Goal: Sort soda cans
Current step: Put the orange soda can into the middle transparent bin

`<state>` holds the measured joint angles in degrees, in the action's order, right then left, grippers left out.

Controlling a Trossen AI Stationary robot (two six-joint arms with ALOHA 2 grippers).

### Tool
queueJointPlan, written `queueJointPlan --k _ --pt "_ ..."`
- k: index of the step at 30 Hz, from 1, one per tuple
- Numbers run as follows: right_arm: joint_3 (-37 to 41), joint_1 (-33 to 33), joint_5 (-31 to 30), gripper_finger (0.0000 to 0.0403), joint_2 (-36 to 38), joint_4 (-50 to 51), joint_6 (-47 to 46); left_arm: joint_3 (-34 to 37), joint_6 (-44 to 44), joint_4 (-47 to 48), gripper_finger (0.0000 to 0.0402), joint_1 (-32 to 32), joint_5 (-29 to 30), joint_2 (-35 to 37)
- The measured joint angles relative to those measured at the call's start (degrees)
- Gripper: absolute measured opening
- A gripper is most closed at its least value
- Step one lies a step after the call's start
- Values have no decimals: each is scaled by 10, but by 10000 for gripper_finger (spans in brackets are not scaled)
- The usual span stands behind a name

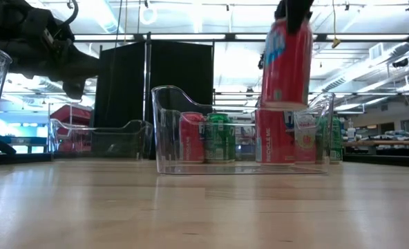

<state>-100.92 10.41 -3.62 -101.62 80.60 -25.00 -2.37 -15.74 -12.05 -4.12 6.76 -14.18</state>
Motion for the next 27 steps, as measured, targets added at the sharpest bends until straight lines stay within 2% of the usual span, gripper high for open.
queueJointPlan --k 16,27 --pt "0 -9 -13 262 -115 12 1 0 3 6 2 0 -26 -1" --pt "1 -9 -26 262 -129 5 -19 0 3 12 2 0 -28 -2"
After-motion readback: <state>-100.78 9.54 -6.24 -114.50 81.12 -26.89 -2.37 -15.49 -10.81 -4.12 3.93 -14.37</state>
